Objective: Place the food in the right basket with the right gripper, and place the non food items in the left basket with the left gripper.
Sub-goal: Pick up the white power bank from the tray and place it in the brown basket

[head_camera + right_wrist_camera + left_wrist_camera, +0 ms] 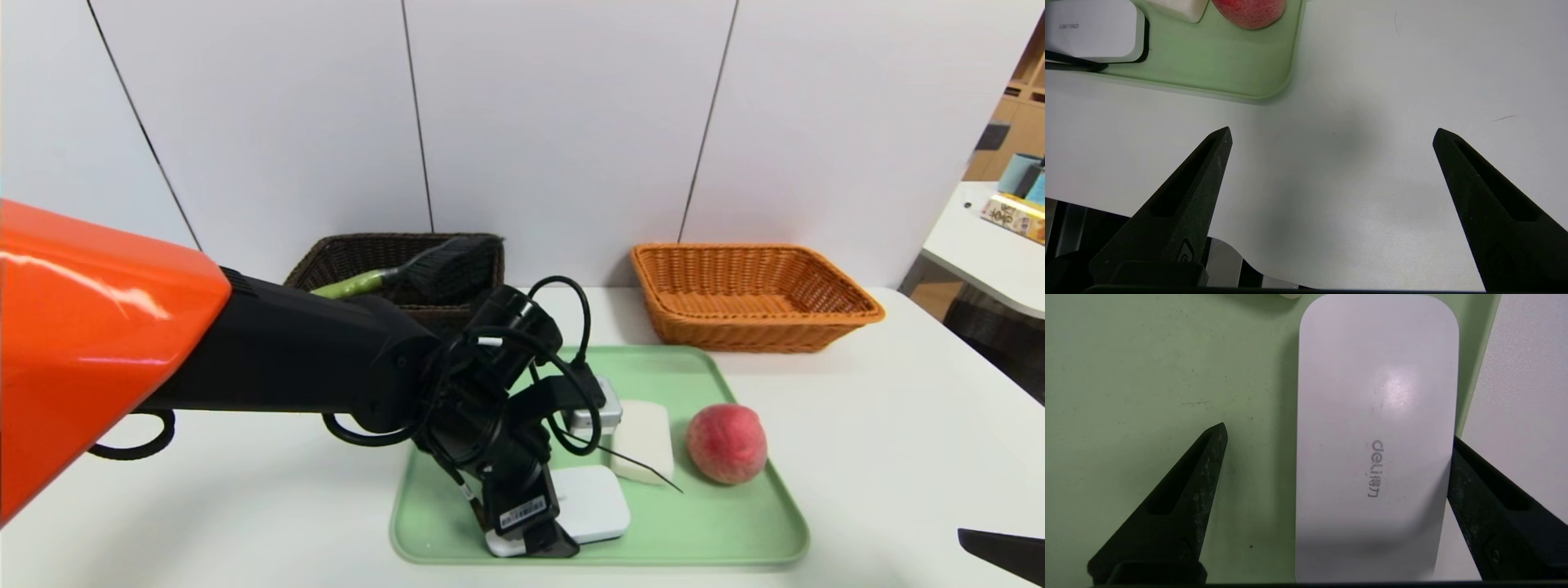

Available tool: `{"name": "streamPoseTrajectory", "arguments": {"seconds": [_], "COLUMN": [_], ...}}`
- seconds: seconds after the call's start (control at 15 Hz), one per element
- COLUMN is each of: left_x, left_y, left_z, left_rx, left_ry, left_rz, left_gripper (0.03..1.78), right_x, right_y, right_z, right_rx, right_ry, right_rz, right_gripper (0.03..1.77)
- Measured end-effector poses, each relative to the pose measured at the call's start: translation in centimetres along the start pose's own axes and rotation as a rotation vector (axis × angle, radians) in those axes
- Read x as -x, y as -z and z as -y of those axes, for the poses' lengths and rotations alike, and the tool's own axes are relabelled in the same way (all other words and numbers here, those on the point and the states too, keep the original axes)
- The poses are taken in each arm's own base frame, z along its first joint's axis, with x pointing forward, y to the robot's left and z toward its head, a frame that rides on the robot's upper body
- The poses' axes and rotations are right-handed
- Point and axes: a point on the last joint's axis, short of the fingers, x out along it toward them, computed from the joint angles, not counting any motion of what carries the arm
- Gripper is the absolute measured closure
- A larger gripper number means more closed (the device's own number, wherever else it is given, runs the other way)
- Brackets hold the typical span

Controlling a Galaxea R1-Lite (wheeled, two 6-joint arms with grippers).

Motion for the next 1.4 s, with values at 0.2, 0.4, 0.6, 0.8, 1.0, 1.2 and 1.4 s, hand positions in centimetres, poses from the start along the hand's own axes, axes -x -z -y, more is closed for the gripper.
{"name": "streamPoseTrajectory", "arguments": {"seconds": [0.2, 0.4, 0.6, 0.8, 1.0, 1.2, 1.4], "left_x": [-0.3, -0.5, -0.5, -0.5, -0.4, -0.1, 0.7], "left_y": [0.1, 0.1, 0.1, 0.1, 0.1, 0.1, -0.3], "left_z": [-0.1, -0.1, -0.2, -0.2, -0.2, -0.1, 0.0], "left_rx": [0.005, 0.007, 0.007, 0.008, 0.008, 0.006, -0.001], "left_ry": [0.002, 0.002, 0.002, 0.002, 0.000, -0.004, -0.017], "left_rz": [-0.004, -0.006, -0.006, -0.007, -0.006, -0.002, 0.017], "left_gripper": [0.12, 0.12, 0.12, 0.60, 0.78, 0.78, 0.78], "right_x": [0.0, 0.0, 0.1, 0.1, 0.1, 0.2, 0.2], "right_y": [0.0, 0.0, 0.0, 0.1, 0.0, 0.1, 0.1], "right_z": [0.0, 0.0, 0.0, 0.0, 0.0, 0.0, 0.0], "right_rx": [0.001, 0.001, 0.001, 0.001, 0.001, 0.002, 0.001], "right_ry": [0.000, 0.000, 0.001, 0.001, 0.001, 0.001, 0.001], "right_rz": [0.001, 0.002, 0.003, 0.005, 0.006, 0.009, 0.009], "right_gripper": [0.10, 0.10, 0.10, 0.10, 0.10, 0.10, 0.10]}}
